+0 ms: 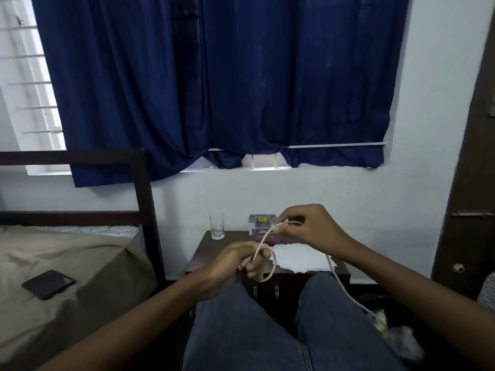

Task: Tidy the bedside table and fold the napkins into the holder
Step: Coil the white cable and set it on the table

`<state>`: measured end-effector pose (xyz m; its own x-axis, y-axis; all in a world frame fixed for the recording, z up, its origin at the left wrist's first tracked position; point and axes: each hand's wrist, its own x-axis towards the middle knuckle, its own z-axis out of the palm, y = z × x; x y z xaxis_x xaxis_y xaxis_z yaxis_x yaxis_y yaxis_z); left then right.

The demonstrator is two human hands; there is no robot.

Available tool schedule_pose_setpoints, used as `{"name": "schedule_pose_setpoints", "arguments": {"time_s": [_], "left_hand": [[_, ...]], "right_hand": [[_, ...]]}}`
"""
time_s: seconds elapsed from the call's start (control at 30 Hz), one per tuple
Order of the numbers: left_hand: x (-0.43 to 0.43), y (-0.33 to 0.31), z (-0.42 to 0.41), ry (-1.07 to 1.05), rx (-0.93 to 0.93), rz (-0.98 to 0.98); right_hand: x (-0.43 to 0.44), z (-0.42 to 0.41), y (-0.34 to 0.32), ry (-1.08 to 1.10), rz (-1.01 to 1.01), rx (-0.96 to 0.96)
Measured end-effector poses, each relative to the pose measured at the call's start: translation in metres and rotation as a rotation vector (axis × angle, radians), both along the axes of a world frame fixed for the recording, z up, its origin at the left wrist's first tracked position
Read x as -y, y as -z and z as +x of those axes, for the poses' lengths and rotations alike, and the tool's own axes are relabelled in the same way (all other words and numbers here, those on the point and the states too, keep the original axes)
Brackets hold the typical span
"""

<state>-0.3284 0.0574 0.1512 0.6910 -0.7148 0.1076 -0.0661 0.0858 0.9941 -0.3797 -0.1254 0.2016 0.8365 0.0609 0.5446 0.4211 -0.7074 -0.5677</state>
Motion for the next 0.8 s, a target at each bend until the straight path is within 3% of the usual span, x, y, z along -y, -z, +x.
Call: {"name": "schedule_pose_setpoints", "arguments": {"time_s": [0.17,0.37,0.5,0.63,0.8], "left_hand": [[-0.006,-0.01,0.005,0.098,-0.351,-0.156],[-0.019,-0.02,0.017,-0.01,-0.512,-0.435],[-0.027,-0.021,0.029,-0.136,-0.562,-0.559],[-0.028,-0.022,0.03,-0.21,-0.557,-0.593],[-0.03,-0.018,0.033,-0.23,-0.46,-0.573]], "right_hand": [[0.005,0.007,0.014,-0.067,0.174,-0.159],[0.025,0.013,0.033,-0.152,0.432,-0.471],[0.048,0.017,0.039,-0.108,0.524,-0.494],[0.042,0.016,0.044,-0.067,0.321,-0.458],[0.0,0.006,0.047,-0.107,-0.207,-0.374]]}}
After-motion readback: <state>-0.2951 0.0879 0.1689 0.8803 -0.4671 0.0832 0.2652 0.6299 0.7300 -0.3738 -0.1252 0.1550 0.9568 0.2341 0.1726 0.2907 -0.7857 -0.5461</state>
